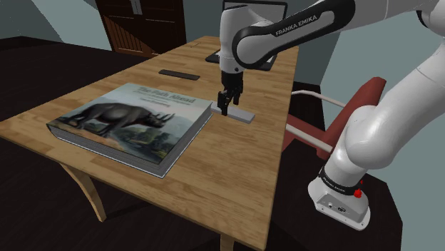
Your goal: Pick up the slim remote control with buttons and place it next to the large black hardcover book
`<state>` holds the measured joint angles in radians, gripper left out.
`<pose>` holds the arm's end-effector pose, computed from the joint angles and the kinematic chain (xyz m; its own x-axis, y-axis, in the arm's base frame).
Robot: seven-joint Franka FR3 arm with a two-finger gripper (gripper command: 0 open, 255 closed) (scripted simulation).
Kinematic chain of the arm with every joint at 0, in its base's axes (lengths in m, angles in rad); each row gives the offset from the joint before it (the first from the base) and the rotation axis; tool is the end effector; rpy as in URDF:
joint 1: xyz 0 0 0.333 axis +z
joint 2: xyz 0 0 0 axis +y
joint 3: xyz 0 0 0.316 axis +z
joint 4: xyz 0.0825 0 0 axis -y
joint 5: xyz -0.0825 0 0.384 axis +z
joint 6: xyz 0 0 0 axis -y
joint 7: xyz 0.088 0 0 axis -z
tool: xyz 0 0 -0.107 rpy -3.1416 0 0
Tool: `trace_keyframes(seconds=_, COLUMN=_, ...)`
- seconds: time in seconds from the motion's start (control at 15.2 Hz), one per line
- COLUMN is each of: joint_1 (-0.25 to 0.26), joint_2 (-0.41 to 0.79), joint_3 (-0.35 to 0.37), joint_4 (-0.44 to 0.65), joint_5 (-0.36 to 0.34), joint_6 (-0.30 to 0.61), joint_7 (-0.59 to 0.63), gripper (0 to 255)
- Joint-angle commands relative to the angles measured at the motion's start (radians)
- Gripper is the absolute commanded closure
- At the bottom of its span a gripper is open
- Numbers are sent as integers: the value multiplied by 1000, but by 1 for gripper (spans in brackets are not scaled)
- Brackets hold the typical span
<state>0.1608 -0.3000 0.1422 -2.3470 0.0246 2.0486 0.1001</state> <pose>0.4314 0.1384 0.4483 0.9829 0.1842 0.0011 0.1842 -0.9827 0.0201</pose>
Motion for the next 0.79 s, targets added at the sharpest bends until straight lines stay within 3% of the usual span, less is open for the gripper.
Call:
trace_keyframes(seconds=0.0, joint_1=0, joint_2=0, joint_3=0, joint_4=0, joint_5=0, joint_6=0, joint_7=0, gripper=0)
trace_keyframes(seconds=0.26, joint_1=0, joint_2=-32, joint_3=-4, joint_4=100, joint_5=2, joint_6=-132, joint_7=-2, gripper=0)
trace_keyframes(seconds=0.73, joint_1=0, joint_2=-32, joint_3=-4, joint_4=100, joint_5=2, joint_6=-132, joint_7=-2, gripper=0)
